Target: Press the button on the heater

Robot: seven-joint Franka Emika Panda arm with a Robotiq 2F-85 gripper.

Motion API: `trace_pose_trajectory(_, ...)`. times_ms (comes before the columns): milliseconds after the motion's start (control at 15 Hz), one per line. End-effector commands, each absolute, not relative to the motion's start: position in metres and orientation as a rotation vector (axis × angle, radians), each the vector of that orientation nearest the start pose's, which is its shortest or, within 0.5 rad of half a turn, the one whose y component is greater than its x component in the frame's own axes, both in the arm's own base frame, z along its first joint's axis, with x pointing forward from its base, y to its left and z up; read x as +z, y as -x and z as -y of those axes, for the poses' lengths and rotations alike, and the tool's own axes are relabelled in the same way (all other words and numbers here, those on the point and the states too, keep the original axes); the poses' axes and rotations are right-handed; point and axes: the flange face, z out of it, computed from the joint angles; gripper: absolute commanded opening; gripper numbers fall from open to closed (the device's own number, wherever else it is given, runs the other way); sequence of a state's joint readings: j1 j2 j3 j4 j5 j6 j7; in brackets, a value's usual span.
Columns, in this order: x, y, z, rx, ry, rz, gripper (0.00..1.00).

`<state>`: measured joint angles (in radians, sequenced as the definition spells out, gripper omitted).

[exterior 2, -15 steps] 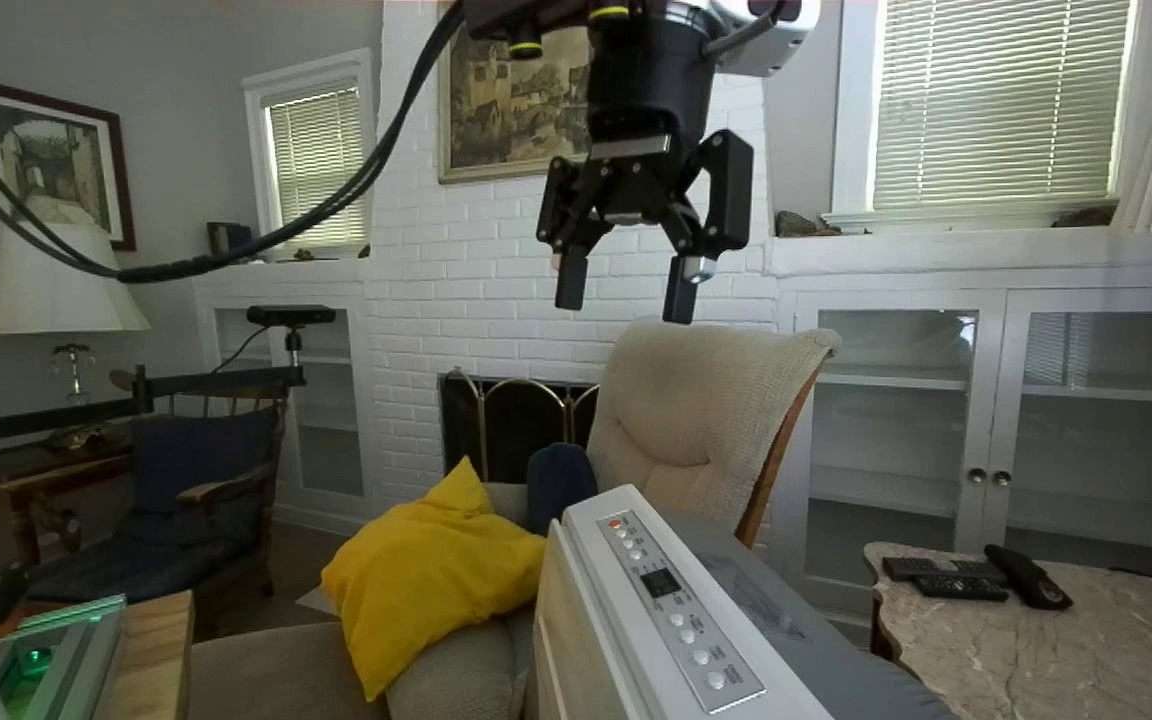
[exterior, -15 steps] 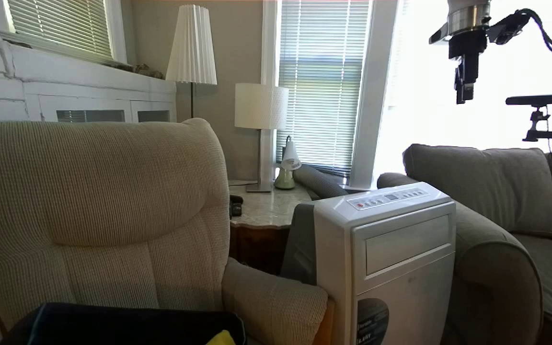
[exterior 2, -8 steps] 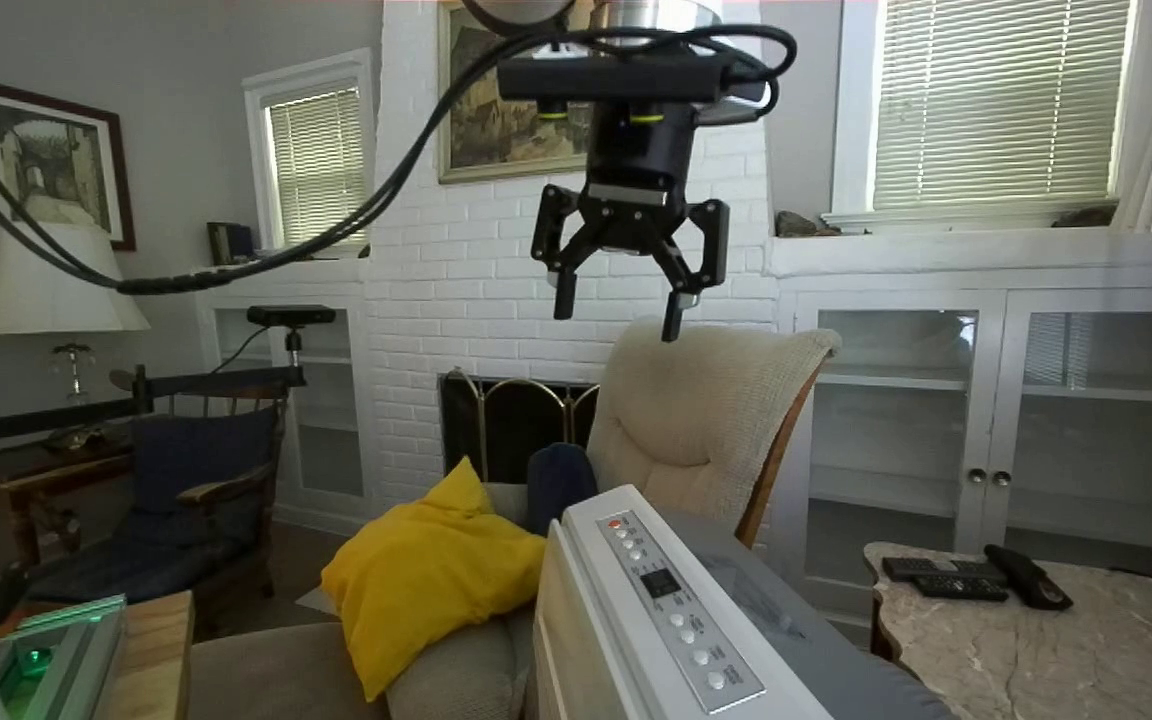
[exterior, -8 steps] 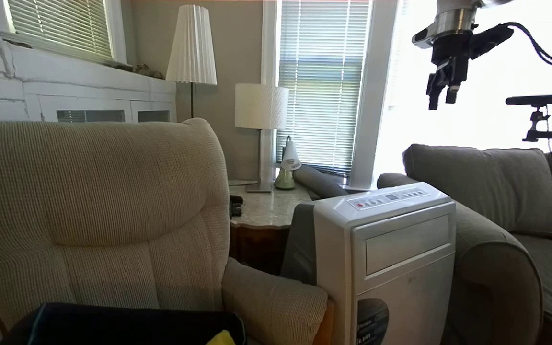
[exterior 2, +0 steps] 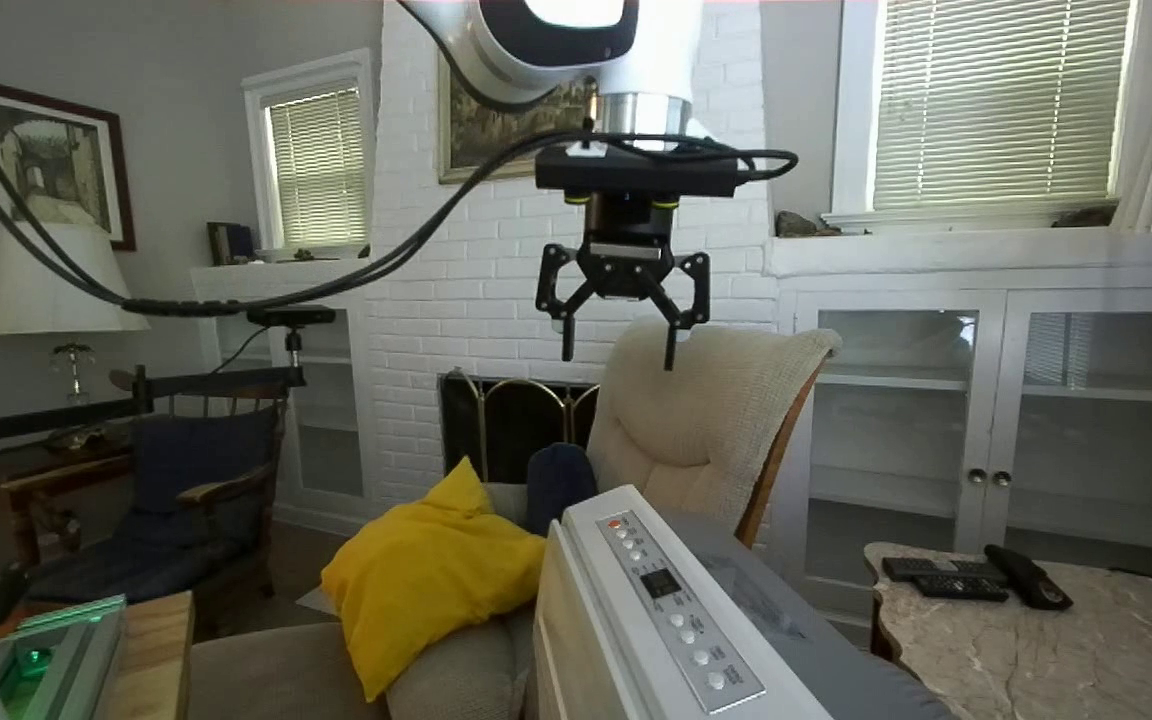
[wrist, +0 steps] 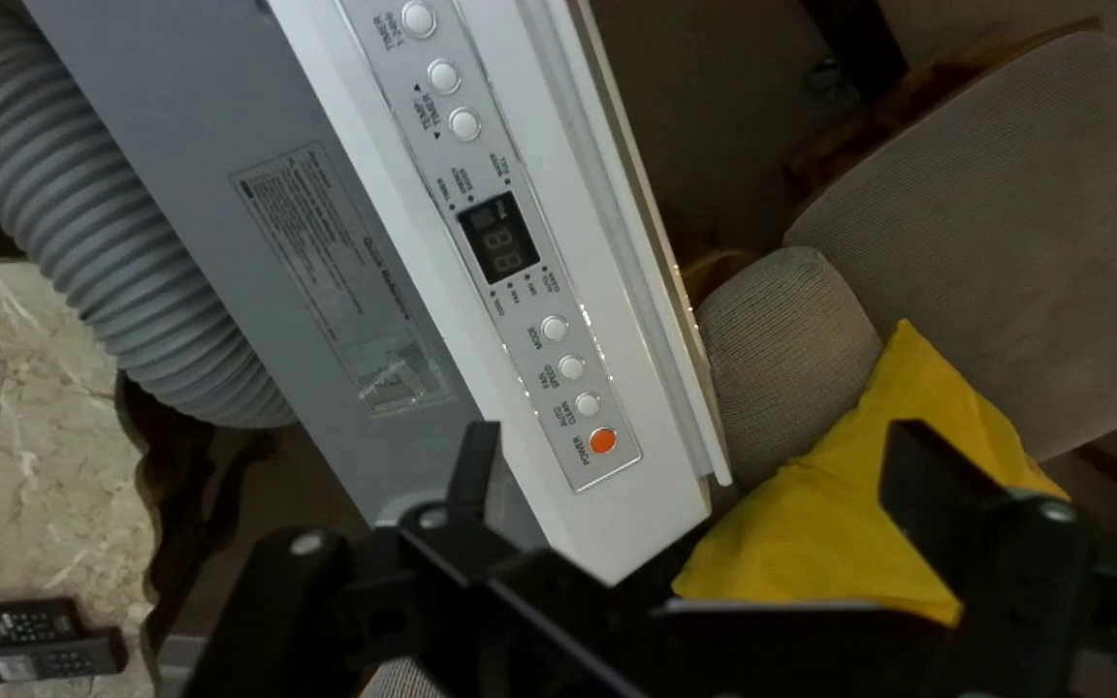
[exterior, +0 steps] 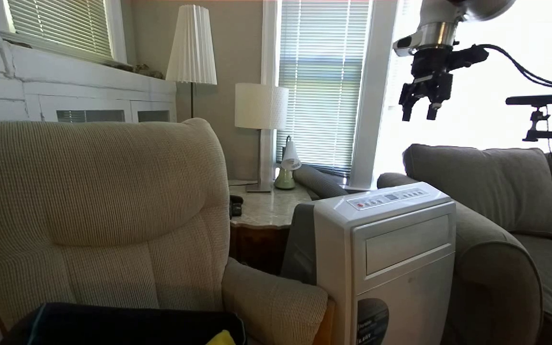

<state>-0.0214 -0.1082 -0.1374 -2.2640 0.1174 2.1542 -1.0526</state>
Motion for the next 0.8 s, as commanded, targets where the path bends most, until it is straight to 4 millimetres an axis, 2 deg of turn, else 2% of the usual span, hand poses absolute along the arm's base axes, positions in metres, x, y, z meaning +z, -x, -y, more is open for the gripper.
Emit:
trace_pose_trajectory(0, 0.384, -0.505, 0.059, -0.149, 2.746, 1.344, 1.00)
trace_pose_trajectory(333, 0.352, -0.523, 0.039, -0.208, 2.765, 1.420, 1.00)
trace_pose_trajectory(400, 0.364, -0.517, 0.041, -0.175, 2.775, 1.395, 1.00)
trace_pose_trajectory(533, 0.357, -0.518, 0.038, -0.164, 2.771, 1.401, 1.00)
trace_pose_trajectory(733, 0.359, -0.518, 0.040, -0.170, 2.774, 1.398, 1.00)
